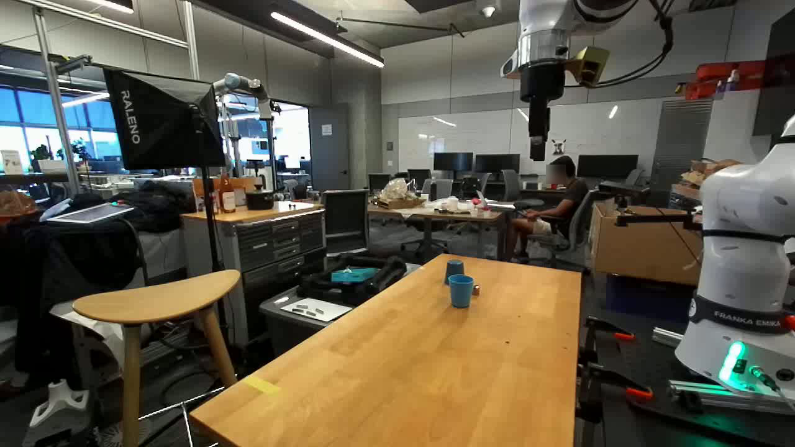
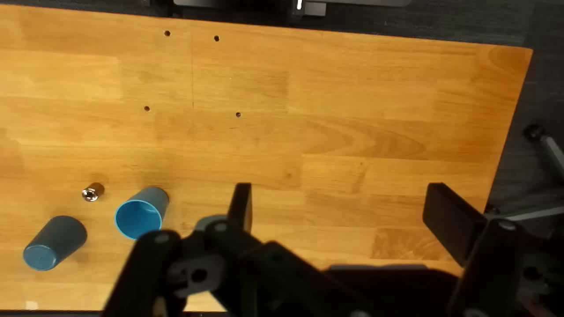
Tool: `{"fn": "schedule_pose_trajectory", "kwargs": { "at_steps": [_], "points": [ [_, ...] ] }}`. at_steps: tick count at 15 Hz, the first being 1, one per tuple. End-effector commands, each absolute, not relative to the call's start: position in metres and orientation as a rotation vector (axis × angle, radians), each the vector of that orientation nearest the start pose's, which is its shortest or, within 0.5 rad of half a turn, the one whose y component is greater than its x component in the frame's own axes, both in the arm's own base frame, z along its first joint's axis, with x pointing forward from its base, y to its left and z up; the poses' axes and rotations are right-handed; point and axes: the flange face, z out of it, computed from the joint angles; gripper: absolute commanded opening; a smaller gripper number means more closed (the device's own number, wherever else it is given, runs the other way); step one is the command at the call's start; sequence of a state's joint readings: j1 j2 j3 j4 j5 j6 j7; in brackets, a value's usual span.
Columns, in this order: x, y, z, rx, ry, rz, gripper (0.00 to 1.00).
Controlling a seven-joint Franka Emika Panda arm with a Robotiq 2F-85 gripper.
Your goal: Put the gold object in the blue cup
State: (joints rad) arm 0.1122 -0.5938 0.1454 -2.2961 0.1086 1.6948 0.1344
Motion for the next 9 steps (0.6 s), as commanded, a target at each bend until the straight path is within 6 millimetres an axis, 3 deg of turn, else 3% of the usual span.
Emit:
{"fn": "schedule_pose_trajectory", "kwargs": {
  "at_steps": [1, 7, 9],
  "points": [
    [0.355, 0.114, 0.564, -3.114, -0.131, 0.020, 1.00],
    [0.354, 0.115, 0.568, -3.113, -0.132, 0.005, 1.00],
    [0.371, 0.110, 0.551, -3.164, -0.117, -0.028, 1.00]
  ]
}}
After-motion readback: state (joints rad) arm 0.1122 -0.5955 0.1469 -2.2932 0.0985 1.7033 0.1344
